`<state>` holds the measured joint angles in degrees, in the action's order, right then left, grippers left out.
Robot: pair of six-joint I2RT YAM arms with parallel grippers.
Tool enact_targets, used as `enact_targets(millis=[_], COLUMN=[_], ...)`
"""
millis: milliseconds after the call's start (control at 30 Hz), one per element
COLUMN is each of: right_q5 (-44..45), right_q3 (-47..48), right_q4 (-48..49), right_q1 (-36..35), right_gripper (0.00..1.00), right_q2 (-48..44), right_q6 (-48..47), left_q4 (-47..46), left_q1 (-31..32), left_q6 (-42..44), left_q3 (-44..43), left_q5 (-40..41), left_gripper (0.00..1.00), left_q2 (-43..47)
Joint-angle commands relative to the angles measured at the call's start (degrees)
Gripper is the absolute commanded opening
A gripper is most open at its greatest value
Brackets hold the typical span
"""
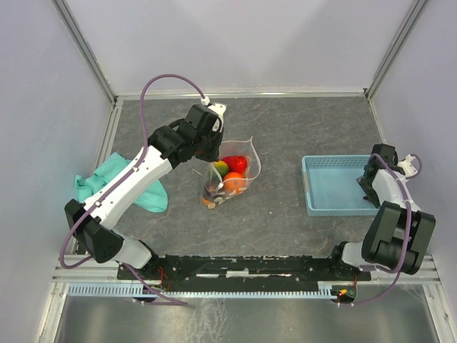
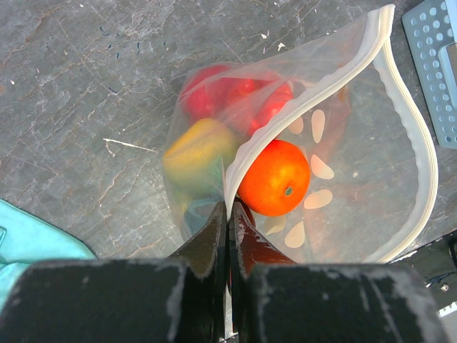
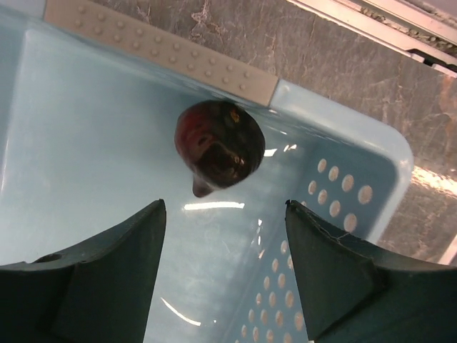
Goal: Place the food in the zip-top bag and seal the zipper
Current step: Pick up the fake fruit from the bin.
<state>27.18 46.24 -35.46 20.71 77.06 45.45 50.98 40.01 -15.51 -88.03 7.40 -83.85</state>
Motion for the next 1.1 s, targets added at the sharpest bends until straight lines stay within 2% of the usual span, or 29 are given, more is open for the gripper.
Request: enact_targets(millis=[0,467,600,733,867,1067], right_q5=[-1.06,-3.41,-4.02,-4.56,-4.62,-5.66], right_q3=[0.47,1.08,1.12,1.6,1.57,2.1], right_q4=[4.72,9.1,10.22,10.72,10.59,9.54], right_q1=[1.29,5.44,5.86,5.83,5.83,5.83], right_gripper=[0.75,0.7,0.66,0.56,0.51,0.46], right_q2=[2.48,9.52,11.15,12.44,12.19,9.93], right_q6=[3.31,4.83,4.71,3.09,1.34,-2.8], left_q4=[0.25,0.32,0.35,0.31,0.28,0.2], left_q1=[0.16,0.12,0.15,0.13,0.11,0.15], left_q6=[0.27,0.32,0.3,0.3,0.22,0.05], left_q3=[-1.47,-1.15,-1.22,-1.05,-0.89,-1.05], left_q5=[0.68,1.06,1.03,1.27,1.28,0.69], left_gripper=[0.03,0.03,0.03,0.03,0.03,0.03], left_q2=[0.57,0.64,0.69,0.98,0.91,0.49])
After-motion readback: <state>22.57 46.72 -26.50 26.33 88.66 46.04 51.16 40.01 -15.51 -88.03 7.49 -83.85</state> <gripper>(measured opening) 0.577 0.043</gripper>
